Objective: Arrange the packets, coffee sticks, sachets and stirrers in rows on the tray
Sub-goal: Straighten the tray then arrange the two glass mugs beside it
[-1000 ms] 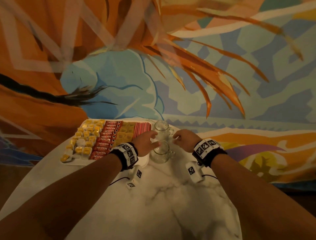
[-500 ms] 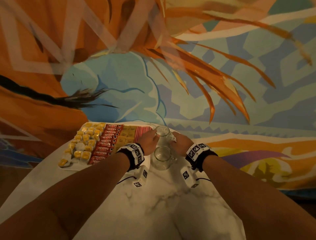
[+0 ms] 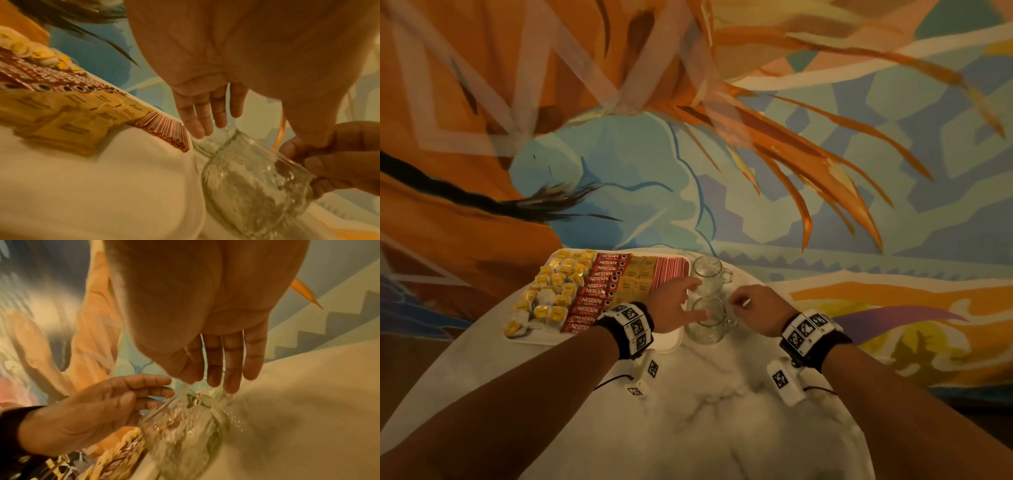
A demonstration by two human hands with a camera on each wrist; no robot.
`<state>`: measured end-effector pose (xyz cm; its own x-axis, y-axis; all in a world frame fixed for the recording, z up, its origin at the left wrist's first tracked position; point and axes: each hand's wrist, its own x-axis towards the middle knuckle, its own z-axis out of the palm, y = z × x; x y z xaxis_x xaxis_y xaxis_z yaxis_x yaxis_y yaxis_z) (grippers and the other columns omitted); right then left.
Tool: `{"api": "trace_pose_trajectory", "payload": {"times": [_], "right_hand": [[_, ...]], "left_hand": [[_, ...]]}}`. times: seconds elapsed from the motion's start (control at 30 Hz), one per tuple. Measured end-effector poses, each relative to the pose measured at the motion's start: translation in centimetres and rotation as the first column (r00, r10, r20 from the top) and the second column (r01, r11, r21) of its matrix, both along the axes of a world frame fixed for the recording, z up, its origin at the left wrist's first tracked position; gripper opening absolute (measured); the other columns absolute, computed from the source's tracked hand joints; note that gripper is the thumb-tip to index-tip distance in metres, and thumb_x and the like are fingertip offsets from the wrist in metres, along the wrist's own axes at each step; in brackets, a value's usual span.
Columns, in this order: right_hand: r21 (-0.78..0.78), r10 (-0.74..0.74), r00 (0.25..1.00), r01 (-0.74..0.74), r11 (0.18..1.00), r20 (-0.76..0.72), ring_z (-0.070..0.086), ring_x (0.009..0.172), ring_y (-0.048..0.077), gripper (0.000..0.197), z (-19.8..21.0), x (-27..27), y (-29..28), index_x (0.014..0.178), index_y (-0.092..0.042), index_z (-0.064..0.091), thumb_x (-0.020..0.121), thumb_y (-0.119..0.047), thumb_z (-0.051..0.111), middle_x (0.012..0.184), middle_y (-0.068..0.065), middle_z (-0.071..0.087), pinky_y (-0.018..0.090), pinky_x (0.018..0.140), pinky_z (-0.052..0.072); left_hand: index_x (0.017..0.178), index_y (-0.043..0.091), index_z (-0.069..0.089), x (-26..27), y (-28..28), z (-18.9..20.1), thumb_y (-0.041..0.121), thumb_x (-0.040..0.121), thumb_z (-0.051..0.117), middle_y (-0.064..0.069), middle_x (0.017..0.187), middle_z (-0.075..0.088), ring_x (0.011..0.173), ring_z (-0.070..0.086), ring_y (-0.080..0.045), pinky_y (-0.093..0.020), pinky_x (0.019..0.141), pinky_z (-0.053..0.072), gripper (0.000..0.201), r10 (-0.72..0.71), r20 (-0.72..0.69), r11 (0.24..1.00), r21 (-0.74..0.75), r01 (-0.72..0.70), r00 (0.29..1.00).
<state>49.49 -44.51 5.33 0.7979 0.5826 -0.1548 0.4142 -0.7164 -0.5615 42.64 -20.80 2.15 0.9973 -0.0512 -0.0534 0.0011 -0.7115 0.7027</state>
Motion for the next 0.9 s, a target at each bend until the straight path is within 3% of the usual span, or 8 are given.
{"api": "trace_pose_trajectory", "payload": {"times": [0.1,0.2,0.3,0.43,0.67,0.77,0.9], "right_hand": [[-0.018,0.06,0.998,-0.06,0.998,-0.022,0.066,0.093,0.015,0.019,-1.2,-1.3,-1.0,0.104,-0.024,0.07,0.085,-0.024,0.069,0.103,-0.004,0.072,0.036,0.09,0.053],[-0.012,0.052,0.998,-0.052,0.999,0.019,0.066,0.093,0.019,0.016,-1.8,-1.7,-0.7,0.104,-0.019,0.07,0.089,-0.022,0.067,0.103,0.0,0.072,0.034,0.088,0.052],[0.053,-0.013,0.999,0.011,0.999,0.044,0.066,0.093,0.019,0.013,-2.2,-1.2,0.2,0.103,-0.016,0.071,0.093,-0.021,0.065,0.102,0.001,0.073,0.03,0.086,0.05],[0.098,-0.081,0.995,0.075,0.992,0.055,0.065,0.095,0.018,0.013,-2.9,-0.2,1.1,0.102,-0.017,0.073,0.092,-0.018,0.065,0.102,0.0,0.073,0.03,0.088,0.05],[0.113,-0.118,0.991,0.11,0.987,0.07,0.067,0.097,0.017,0.015,-3.8,1.0,1.5,0.103,-0.021,0.074,0.091,-0.019,0.067,0.104,-0.001,0.074,0.028,0.088,0.051],[0.127,-0.127,0.989,0.117,0.985,0.072,0.066,0.097,0.016,0.016,-4.2,1.2,1.6,0.104,-0.02,0.074,0.091,-0.017,0.066,0.105,-0.001,0.074,0.021,0.084,0.044],[0.134,-0.129,0.988,0.117,0.984,0.082,0.066,0.097,0.017,0.015,-4.5,1.4,1.6,0.104,-0.02,0.074,0.09,-0.017,0.067,0.104,-0.001,0.074,0.02,0.082,0.043]], "left_hand": [[0.143,0.023,0.049,-0.9,-0.1,-1.0,0.045,0.077,0.083,0.007,0.131,0.057,0.111,0.06,-0.011,-0.032,0.093,0.054,0.078,-0.022,-0.021,1.0,0.009,0.022,1.0],[0.14,0.018,0.053,-1.0,-0.6,-1.0,0.037,0.079,0.083,0.002,0.126,0.061,0.105,0.061,-0.012,-0.03,0.092,0.054,0.07,0.014,-0.018,1.0,-0.013,-0.014,1.0],[0.139,0.014,0.053,-0.7,-0.9,-0.6,0.033,0.082,0.082,-0.003,0.126,0.062,0.107,0.063,-0.019,-0.037,0.095,0.054,0.067,0.038,-0.029,0.999,-0.026,-0.039,0.999],[0.137,0.011,0.054,0.2,-0.7,-0.1,0.033,0.084,0.08,-0.007,0.124,0.064,0.104,0.064,-0.024,-0.044,0.095,0.053,0.063,0.043,-0.03,0.999,0.026,-0.042,0.999],[0.141,0.014,0.051,0.7,-0.6,0.2,0.038,0.083,0.079,-0.004,0.131,0.061,0.11,0.062,-0.022,-0.043,0.099,0.052,0.068,0.07,-0.065,0.997,0.05,-0.067,0.995],[0.141,0.013,0.051,0.7,-0.7,0.4,0.037,0.084,0.079,-0.004,0.131,0.061,0.113,0.062,-0.022,-0.042,0.1,0.051,0.068,0.072,-0.059,0.995,0.069,-0.068,0.996],[0.14,0.012,0.051,0.8,-0.8,0.3,0.036,0.084,0.079,-0.006,0.128,0.062,0.111,0.062,-0.023,-0.041,0.098,0.052,0.066,0.072,-0.055,0.994,0.086,-0.068,0.996]]}}
